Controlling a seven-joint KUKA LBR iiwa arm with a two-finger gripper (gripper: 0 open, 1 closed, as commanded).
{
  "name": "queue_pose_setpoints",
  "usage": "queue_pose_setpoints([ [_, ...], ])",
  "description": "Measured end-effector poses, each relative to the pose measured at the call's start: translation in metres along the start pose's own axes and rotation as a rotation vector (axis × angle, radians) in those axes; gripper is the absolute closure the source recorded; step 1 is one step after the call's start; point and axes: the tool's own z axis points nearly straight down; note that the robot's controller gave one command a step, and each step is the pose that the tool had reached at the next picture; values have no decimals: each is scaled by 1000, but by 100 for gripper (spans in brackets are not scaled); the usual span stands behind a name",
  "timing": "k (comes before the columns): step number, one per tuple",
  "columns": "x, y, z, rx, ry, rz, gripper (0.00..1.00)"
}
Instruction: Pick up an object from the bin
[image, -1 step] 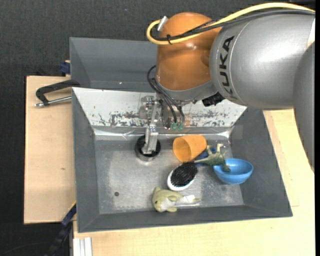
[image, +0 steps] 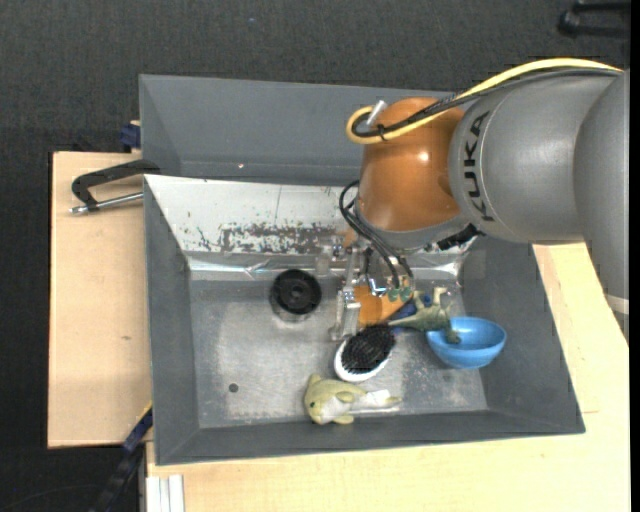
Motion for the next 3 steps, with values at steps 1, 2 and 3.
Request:
queue_pose_setpoints([
  [1, -20, 29, 62, -5, -29, -7, 0],
  [2, -22, 28, 55, -5, -34, -7, 100],
  [3, -18, 30, 54, -6, -39, 30, 100],
])
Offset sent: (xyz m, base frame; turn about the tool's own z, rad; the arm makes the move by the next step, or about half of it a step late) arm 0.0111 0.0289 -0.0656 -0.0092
